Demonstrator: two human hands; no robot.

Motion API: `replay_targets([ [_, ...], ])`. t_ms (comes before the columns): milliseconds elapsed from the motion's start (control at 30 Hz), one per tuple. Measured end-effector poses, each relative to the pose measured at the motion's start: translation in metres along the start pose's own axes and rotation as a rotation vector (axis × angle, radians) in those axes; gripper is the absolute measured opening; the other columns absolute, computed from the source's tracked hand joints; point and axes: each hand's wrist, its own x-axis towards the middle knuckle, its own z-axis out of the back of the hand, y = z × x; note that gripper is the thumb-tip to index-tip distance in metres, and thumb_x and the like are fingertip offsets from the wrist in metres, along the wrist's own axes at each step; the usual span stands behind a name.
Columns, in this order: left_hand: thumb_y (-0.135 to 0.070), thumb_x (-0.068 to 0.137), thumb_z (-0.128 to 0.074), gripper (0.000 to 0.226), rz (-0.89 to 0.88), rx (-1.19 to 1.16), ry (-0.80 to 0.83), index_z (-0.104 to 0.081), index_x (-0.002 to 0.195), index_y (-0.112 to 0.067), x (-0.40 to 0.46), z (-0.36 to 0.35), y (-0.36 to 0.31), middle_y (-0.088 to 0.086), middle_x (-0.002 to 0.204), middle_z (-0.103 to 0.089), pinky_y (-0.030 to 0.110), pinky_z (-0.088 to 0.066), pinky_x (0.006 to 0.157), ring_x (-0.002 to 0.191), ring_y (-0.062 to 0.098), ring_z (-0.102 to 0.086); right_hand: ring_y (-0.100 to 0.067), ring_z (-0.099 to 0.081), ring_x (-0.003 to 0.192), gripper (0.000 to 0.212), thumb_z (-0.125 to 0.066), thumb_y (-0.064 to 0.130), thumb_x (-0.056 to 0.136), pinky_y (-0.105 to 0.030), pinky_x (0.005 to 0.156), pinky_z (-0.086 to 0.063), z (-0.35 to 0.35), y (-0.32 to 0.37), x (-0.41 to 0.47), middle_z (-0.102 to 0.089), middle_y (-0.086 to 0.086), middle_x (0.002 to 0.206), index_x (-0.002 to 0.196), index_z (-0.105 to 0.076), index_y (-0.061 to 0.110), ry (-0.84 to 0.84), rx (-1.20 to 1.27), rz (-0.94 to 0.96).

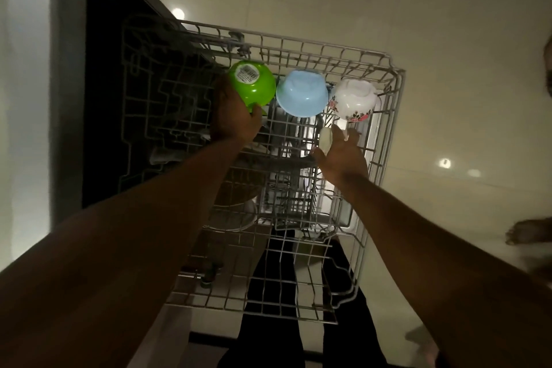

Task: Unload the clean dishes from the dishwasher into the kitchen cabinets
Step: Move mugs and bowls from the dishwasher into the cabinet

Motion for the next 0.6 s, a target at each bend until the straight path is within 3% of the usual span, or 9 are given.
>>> replay_targets([
  [433, -0.029, 0.074, -0.084, 0.106, -0.043, -0.101, 0.104, -0.018, 0.153, -0.003, 0.041, -0.01, 0.014, 0.021, 0.153, -0.031, 0.047, -0.035, 0.11, 0.139, 0.039, -0.034, -0.042, -0.042, 0.13, 0.063, -0.054, 0.038, 0.095, -0.049, 0.103, -0.043, 0.0, 0.013, 0.01, -0.032, -0.016, 0.15, 0.148, -0.029, 0.016, -0.004, -0.057, -0.101],
  [600, -0.024, 0.077, -0.082, 0.106, -0.044, -0.116, 0.113, -0.014, 0.154, 0.0, 0.037, -0.006, 0.011, 0.024, 0.157, -0.021, 0.048, -0.031, 0.113, 0.142, 0.04, -0.026, -0.039, -0.046, 0.126, 0.059, -0.054, 0.037, 0.095, -0.048, 0.098, -0.048, 0.007, 0.011, 0.008, -0.037, -0.015, 0.144, 0.146, -0.032, 0.015, 0.014, 0.008, -0.037],
])
